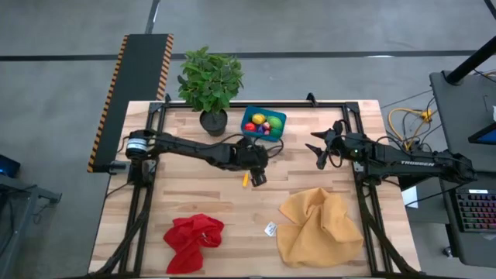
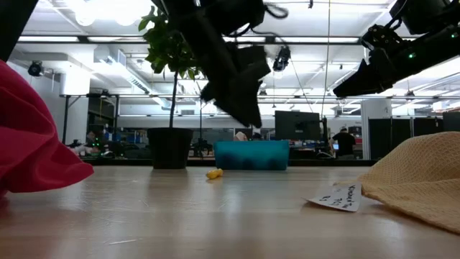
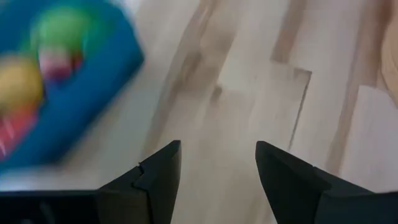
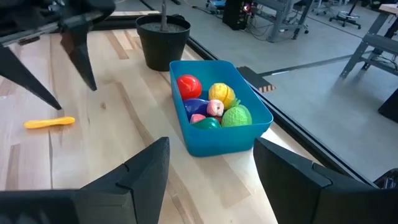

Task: Pick and placing Produce into tupperware
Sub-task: Put the yellow corn into the blue bin

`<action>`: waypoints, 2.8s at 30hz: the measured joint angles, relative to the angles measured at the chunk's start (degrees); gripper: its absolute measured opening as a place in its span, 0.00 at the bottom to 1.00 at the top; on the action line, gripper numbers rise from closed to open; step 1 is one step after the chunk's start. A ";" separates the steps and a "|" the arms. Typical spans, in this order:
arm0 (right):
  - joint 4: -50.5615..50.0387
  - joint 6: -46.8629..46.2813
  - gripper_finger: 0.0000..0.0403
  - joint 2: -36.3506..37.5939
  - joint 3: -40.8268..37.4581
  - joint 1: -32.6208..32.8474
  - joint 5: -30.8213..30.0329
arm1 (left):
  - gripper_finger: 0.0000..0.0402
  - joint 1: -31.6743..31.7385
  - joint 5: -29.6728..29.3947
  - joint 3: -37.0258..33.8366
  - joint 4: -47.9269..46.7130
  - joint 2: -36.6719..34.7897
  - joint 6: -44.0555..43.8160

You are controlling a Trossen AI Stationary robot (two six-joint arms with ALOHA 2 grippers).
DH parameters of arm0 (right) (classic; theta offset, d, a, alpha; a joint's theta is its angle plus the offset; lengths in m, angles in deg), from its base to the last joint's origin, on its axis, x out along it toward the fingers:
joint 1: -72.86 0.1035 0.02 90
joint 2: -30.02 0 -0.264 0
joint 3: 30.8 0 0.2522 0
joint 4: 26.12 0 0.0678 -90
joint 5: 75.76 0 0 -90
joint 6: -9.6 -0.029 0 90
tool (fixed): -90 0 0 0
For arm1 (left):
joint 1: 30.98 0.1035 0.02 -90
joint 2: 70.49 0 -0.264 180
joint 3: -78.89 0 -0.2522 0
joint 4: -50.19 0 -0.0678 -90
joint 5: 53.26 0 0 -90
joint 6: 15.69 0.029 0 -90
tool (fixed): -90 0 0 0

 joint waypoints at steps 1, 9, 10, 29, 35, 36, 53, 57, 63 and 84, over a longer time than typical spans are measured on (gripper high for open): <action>0.00 -0.14 0.56 0.00 0.00 0.00 0.00 | 0.48 0.00 0.53 0.02 -1.49 -0.02 -4.93; 0.02 -0.12 0.56 0.00 0.00 -0.02 0.00 | 0.48 -0.50 4.63 -0.48 -11.47 0.06 -24.90; 0.02 -0.15 0.56 0.00 0.00 -0.01 0.00 | 0.48 -0.67 5.19 -0.61 -11.71 0.20 -26.32; 0.02 0.13 0.56 0.00 0.00 -0.02 0.00 | 0.48 -2.19 10.19 -1.33 -15.67 4.72 -34.86; 0.02 0.21 0.56 0.00 0.00 -0.02 0.02 | 0.48 -2.14 10.00 -1.60 -14.76 4.72 -34.89; 0.02 0.20 0.56 0.00 0.00 -0.02 0.00 | 0.48 -2.14 10.00 -1.73 -14.60 4.72 -34.87; 0.02 0.23 0.56 0.00 0.00 -0.02 0.02 | 0.40 -2.19 8.45 -5.70 -10.39 4.48 -34.50; 0.02 0.23 0.56 0.00 0.00 0.00 0.02 | 0.28 -2.12 8.46 -5.54 -10.47 4.48 -30.37; 0.02 0.23 0.56 0.00 0.00 0.00 0.02 | 0.08 -2.13 9.02 -5.44 -9.91 4.50 -24.21; -0.26 0.01 0.56 0.00 0.00 0.00 0.02 | 0.01 2.03 2.59 2.00 4.45 4.81 6.15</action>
